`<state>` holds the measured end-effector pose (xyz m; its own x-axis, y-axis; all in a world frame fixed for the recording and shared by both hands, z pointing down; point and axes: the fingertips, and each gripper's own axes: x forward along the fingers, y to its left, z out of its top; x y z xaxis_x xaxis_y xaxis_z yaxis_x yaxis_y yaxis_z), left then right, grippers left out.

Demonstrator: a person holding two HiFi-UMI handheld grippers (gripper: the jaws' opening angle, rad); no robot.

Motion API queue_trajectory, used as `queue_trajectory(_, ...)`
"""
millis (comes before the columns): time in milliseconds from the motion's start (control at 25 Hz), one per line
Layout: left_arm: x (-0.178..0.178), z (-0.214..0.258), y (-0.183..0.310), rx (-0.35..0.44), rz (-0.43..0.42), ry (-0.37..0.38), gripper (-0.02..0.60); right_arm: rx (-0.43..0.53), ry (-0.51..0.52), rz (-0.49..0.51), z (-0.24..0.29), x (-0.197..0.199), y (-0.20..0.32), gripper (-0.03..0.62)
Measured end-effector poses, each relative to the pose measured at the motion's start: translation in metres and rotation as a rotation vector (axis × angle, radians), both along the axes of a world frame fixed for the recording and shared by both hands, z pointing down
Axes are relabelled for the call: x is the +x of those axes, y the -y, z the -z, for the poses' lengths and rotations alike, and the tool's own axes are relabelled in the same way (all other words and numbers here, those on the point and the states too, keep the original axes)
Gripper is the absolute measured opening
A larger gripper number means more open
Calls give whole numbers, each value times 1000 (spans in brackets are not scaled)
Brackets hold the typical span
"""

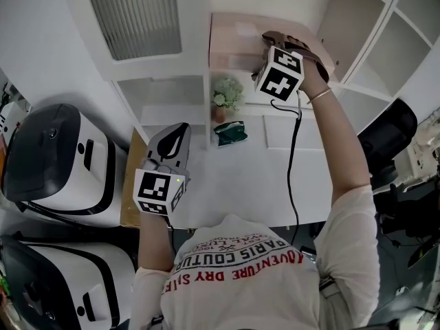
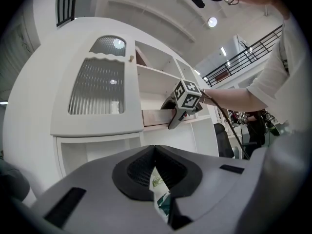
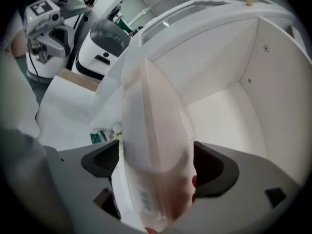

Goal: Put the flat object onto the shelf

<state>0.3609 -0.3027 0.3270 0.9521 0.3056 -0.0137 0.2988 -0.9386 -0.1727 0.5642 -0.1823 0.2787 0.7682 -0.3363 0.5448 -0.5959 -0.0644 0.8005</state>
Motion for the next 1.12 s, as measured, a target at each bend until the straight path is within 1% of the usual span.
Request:
queue_trajectory(120, -8, 1, -2, -3, -6, 0, 14, 74, 12, 8, 12, -25, -1, 492)
queue_trajectory(160, -11, 2, -3, -5, -10, -1, 14, 91, -6, 7, 16, -32, -4, 483)
queue_trajectory(200, -14, 2, -5, -6, -16, -2, 14, 115, -33, 4, 21, -39, -7, 455)
queue_trajectory(240, -18, 2, -7, -6, -23, -1, 14, 150, -66, -5, 26, -45, -11, 389)
queue_trajectory(280, -22, 2, -9, -5, -31, 1, 14, 194, -100, -19, 31, -50, -16, 264)
queue_trajectory(320, -26, 1, -10, -5, -39, 3, 14, 239, -124, -36, 35, -54, -22, 193)
queue_trajectory(400, -33, 0, -11, -5, -52, 8, 14, 307, -139, -66, 36, -63, -31, 178)
queue_trajectory(560, -43, 1, -12, -14, -65, 7, 14, 424, -156, -111, 34, -82, -42, 68)
queue_trajectory(680, -47, 2, -15, -20, -79, 8, 14, 533, -148, -126, 30, -99, -42, 44)
queue_trajectory(920, -53, 8, -17, -29, -86, -1, 14, 811, -121, -116, 28, -143, -45, 29)
queue_trajectory(1000, -55, 9, -15, -30, -84, -2, 14, 877, -106, -115, 20, -156, -48, 28)
queue_trajectory(1120, -56, 11, -11, -33, -74, -6, 14, 946, -70, -108, 1, -172, -54, 28)
